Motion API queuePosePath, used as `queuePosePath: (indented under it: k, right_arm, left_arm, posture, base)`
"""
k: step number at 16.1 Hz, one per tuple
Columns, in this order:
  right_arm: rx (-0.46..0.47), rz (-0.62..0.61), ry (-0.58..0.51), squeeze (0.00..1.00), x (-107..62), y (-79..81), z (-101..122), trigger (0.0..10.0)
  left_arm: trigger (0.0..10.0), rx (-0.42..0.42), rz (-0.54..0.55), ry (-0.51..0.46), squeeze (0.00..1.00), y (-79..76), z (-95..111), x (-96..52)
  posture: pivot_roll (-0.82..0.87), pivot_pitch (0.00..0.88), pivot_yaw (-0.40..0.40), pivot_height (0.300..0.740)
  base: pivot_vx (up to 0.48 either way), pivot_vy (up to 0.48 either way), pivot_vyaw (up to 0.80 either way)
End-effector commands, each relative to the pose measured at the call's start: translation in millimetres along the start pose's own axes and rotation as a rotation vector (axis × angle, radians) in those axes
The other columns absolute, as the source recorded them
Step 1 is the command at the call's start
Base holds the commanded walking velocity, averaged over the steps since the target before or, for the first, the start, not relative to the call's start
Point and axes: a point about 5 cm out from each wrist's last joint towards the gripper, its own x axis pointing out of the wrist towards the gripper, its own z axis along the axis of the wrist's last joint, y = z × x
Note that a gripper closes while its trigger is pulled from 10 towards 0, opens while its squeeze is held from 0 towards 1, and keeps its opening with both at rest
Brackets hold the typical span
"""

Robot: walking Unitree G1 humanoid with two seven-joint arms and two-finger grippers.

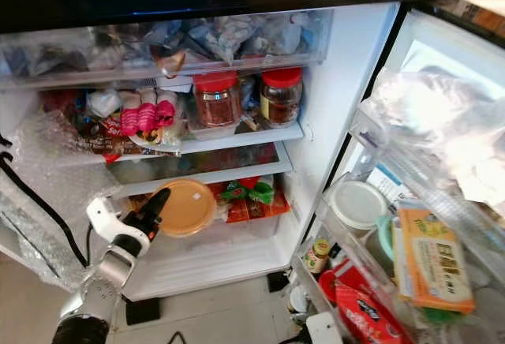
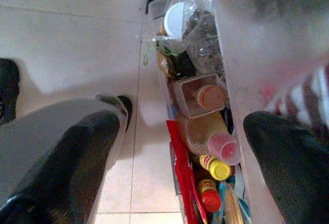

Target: Restocking fridge

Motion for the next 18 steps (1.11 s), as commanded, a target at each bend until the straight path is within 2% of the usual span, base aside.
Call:
queuePosePath:
  k: [1,18]
  right_arm:
    - [0.001,0.004,0.027,0.0,-1.1,2.2,-7.1,10.0]
    - [0.017,0.007,0.018,0.0,-0.9,2.5,-5.7,10.0]
  left_arm:
    - [10.0,0.013,0.014,0.004,0.0,5.5,1.9,-3.4]
    - [10.0,0.001,-0.015,0.018,0.0,0.7,-0.7,-0.2]
  posture:
    - [-0.13,0.072,-0.018,0.74]
    - [-0.13,0.056,-0.019,0.74]
  base:
    - [0.0,0.0,0.0]
    - [0.0,0.0,0.0]
